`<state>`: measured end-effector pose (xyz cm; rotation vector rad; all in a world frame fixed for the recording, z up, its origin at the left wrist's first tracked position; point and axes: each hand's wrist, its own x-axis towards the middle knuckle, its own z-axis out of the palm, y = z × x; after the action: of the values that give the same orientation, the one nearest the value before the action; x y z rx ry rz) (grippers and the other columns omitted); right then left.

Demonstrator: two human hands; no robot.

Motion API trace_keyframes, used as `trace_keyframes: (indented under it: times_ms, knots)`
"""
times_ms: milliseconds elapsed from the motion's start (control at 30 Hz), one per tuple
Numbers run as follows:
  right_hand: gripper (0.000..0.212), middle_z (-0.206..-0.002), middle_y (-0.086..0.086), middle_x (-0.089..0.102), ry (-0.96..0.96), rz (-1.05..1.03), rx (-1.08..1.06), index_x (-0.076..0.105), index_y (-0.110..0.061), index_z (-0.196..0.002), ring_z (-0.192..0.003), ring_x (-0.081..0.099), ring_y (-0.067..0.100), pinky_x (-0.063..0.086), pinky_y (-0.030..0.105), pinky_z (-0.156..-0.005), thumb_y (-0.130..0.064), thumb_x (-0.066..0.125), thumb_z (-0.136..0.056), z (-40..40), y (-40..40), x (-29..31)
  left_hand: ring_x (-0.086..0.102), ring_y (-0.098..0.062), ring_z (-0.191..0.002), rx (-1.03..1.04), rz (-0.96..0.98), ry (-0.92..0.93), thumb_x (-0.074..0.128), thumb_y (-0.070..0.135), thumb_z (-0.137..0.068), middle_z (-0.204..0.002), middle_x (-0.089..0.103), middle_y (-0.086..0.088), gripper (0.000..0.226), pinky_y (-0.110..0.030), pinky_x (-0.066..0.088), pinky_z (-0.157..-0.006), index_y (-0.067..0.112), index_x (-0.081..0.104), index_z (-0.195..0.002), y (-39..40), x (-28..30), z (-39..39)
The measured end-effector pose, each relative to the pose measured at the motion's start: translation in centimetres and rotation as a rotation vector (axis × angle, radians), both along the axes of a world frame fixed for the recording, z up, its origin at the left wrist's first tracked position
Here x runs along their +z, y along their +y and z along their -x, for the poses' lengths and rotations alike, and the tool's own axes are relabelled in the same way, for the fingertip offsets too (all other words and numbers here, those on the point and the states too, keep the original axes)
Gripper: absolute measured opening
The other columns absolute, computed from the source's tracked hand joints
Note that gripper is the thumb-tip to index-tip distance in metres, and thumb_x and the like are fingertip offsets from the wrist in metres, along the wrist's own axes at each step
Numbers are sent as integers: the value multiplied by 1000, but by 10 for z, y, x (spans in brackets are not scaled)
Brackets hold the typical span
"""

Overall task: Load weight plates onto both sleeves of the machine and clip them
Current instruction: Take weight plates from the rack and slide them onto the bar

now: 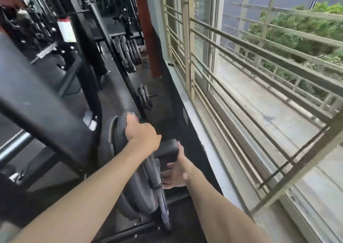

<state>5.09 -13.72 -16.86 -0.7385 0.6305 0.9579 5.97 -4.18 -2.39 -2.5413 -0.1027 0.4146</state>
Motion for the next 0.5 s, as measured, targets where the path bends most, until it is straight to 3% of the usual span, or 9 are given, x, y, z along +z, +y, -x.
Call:
trace_keyframes:
  times_ms: [100, 200, 300, 367, 433, 500]
  knots:
    - [134, -144, 26, 46, 7, 53, 28, 26, -8, -151, -125, 51, 45, 48, 61, -85, -94, 60, -55, -9, -4, -9, 22, -32, -150, 78, 66, -48, 25, 49, -102, -154, 43, -14, 61, -42, 4, -120, 15, 41, -150, 4, -4, -8]
    - [116, -135, 20, 52, 0, 105, 86, 40, 8, -129, -116, 57, 38, 45, 64, -98, -85, 67, -64, -16, -19, -7, 26, -32, -148, 164, 287, -126, 43, 35, -98, -150, 47, -15, 56, -45, 11, -122, 7, 40, -146, 1, -5, -16]
    - [91, -113, 14, 62, -68, 232, 144, 59, 1, -112, -98, 63, 30, 53, 47, -91, -77, 75, -66, -21, -34, 3, 47, -37, -132, 172, 555, -181, 50, 16, -95, -137, 56, -19, 40, -41, 39, -103, 4, 46, -133, -17, -5, -19]
    - [83, -102, 11, 65, -107, 270, 186, 63, -5, -101, -88, 63, 26, 52, 40, -76, -79, 72, -67, -19, -41, 13, 53, -39, -124, 149, 675, -202, 50, 9, -91, -131, 57, -18, 31, -38, 43, -88, 6, 46, -122, -30, -6, -21]
    - [79, -96, 11, 64, -144, 352, 185, 61, -4, -92, -83, 61, 26, 50, 40, -71, -80, 68, -71, -17, -49, 20, 52, -38, -125, 145, 761, -201, 49, 8, -92, -135, 53, -15, 33, -38, 42, -86, 9, 44, -124, -40, -6, -21]
    - [77, -97, 13, 69, -187, 402, 78, 65, -4, -94, -87, 66, 29, 56, 42, -84, -78, 71, -71, -20, -60, 14, 47, -38, -132, 169, 843, -201, 47, 7, -93, -144, 46, -13, 49, -40, 41, -95, 10, 40, -142, -45, -6, -18]
